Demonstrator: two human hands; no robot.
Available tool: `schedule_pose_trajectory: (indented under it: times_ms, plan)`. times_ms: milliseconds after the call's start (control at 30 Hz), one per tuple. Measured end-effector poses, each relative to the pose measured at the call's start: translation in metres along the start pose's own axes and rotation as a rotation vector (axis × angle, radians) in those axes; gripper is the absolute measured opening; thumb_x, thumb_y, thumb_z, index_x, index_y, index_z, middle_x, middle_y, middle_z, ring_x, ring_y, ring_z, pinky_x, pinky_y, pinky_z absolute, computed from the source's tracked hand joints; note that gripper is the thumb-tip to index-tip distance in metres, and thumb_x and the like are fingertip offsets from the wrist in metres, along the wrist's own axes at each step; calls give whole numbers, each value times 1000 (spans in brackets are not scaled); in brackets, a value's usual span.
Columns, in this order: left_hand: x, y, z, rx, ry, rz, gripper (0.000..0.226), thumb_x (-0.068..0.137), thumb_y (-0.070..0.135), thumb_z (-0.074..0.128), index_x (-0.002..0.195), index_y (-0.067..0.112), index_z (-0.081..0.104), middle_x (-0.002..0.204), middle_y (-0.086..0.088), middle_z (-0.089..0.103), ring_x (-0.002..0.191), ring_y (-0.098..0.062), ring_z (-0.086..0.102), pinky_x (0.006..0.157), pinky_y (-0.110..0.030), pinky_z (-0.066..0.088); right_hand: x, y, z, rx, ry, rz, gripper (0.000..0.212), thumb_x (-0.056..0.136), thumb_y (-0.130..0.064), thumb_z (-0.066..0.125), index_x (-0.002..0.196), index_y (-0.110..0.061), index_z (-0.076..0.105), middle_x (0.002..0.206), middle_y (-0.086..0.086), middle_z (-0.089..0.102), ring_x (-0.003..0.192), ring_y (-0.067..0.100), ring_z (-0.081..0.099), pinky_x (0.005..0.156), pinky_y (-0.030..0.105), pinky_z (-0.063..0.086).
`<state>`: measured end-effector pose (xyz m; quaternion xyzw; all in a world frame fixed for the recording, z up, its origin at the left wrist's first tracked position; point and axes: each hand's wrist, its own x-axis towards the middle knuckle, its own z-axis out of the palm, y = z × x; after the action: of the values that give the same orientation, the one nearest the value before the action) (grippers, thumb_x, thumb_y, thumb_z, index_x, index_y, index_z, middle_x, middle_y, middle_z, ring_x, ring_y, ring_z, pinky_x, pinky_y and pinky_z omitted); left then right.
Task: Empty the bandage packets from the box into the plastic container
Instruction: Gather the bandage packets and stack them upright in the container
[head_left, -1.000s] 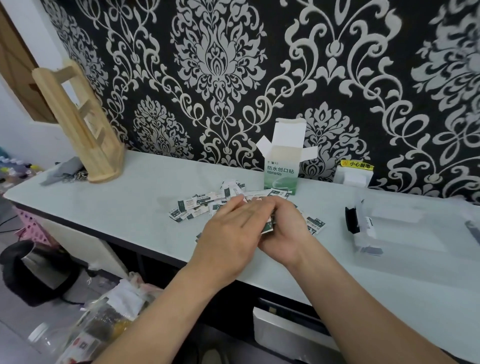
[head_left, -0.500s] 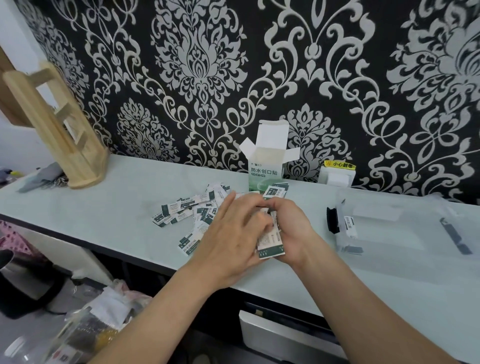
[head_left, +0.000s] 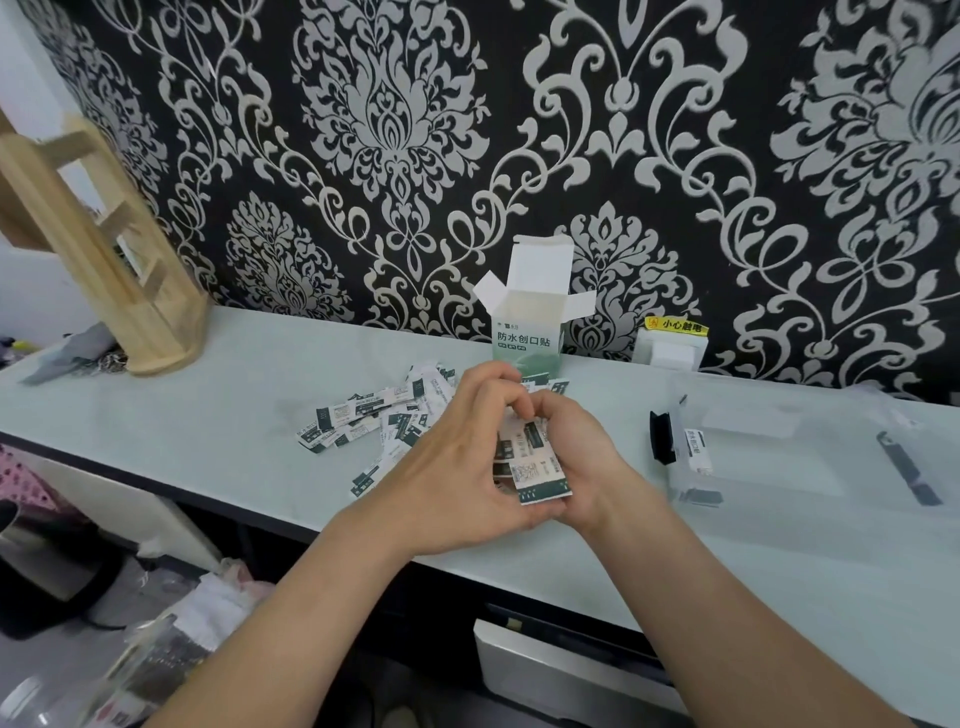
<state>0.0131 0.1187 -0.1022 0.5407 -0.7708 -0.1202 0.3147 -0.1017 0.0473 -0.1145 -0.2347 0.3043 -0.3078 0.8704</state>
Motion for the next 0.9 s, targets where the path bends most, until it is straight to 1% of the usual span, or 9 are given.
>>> schedule_pose_trajectory:
  times_ms: [67,133,367,467,567,667,767,833,900]
  plan:
    - [-2,9,0,-86,-60,-5,68,57,54,78,108,40,35,136,22,22,116,-5,45,92,-31,46,9,0,-6,52,68,-79,34,85,-8,47,117,-18,43,68,11,52,58,25,57,49,33,51]
    - [-3,17,5,-155,-76,16,56,60,57,75,102,40,42,133,22,27,123,-6,41,100,-27,40,13,-2,-9,24,109,-134,24,90,-12,46,113,-19,44,68,9,51,59,23,55,52,33,48]
    - [9,5,9,-120,145,74,26,70,47,71,83,29,57,110,17,49,93,-8,57,81,-32,48,4,-8,-6,-78,118,-137,14,80,-7,45,91,-11,53,64,12,58,58,27,60,55,34,52]
    - [14,4,5,-33,175,32,45,60,54,73,90,35,46,104,17,47,87,-4,51,75,-33,48,-5,-8,-2,-65,2,-126,15,76,-1,42,89,-7,48,59,14,53,49,25,55,45,28,49]
    - [18,-1,-1,-36,62,-91,90,52,50,84,126,51,31,146,16,23,136,-5,25,105,-28,37,-9,-9,1,-186,-75,-155,30,76,6,40,101,-10,48,58,8,56,47,19,51,44,25,46]
    - [22,-2,-5,-43,-124,-175,122,54,42,90,137,64,4,154,28,-10,146,-2,-5,114,-31,19,-15,-8,3,-454,-102,-135,24,77,5,43,89,-12,52,56,0,51,49,13,45,44,23,40]
    - [26,2,-2,-28,-93,-120,102,57,36,87,135,60,25,146,22,15,117,0,48,94,-26,47,-17,-12,3,-549,-94,-163,20,79,6,44,86,-9,54,61,4,47,51,13,41,45,24,33]
    - [28,3,0,-9,-45,-99,84,59,36,84,128,52,40,131,21,29,83,1,56,80,-23,50,-20,-16,3,-532,-120,-213,24,80,8,45,94,-8,55,66,7,48,52,14,42,43,24,33]
    - [30,2,0,-10,-12,-124,79,58,37,84,126,49,44,124,19,34,83,0,55,80,-22,49,-22,-17,4,-565,-109,-263,25,80,10,48,95,-9,55,68,6,49,53,14,43,44,24,35]
